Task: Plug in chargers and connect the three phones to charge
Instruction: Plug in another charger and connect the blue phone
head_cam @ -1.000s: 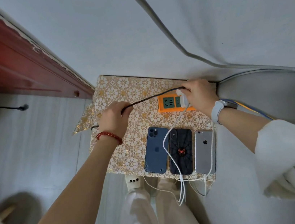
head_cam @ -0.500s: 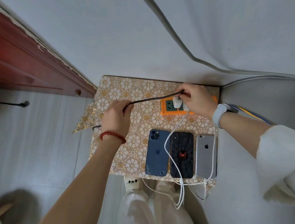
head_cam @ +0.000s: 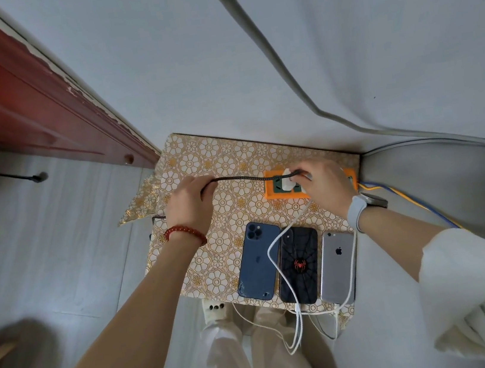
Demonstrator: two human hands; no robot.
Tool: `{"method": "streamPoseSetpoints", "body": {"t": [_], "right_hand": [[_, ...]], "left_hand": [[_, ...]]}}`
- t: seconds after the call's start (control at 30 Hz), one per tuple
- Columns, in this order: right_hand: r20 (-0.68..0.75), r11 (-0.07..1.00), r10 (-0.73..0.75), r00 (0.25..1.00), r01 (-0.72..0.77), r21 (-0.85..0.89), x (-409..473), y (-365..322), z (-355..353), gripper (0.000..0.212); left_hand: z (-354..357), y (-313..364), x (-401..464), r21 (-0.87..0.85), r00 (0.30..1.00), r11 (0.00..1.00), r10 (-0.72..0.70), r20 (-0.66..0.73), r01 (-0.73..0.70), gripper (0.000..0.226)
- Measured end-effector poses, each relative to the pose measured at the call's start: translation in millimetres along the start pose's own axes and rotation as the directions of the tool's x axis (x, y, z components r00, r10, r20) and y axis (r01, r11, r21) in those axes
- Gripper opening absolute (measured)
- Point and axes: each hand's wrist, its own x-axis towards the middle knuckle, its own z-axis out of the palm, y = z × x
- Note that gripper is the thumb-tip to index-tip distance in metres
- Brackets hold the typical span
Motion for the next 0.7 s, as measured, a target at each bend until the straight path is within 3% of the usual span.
{"method": "streamPoseSetpoints", "body": {"t": [0.2,0.43,0.7], "right_hand": [[0.009,0.975,-0.116,0.993,0.116,-0.192,-4.6,2.2,3.2,0.015],[-0.016,0.977,-0.093,0.996,0.089,-0.192,-0.7,-10.2,10.6,0.016],[-0.006,0.978,-0.057,0.998,0.054,-0.204,-4.3,-6.0,13.1,0.016]], "left_hand": [[-1.5,-2.4,-13.4,-0.004,0.998,0.998,0.058,0.033,-0.058,0.019],[-2.4,-13.3,-19.4,-0.022,0.999,1.000,-0.021,0.025,0.021,0.019],[-2.9,-13.4,-17.0,0.002,0.998,1.000,0.007,0.054,-0.007,0.019]]}}
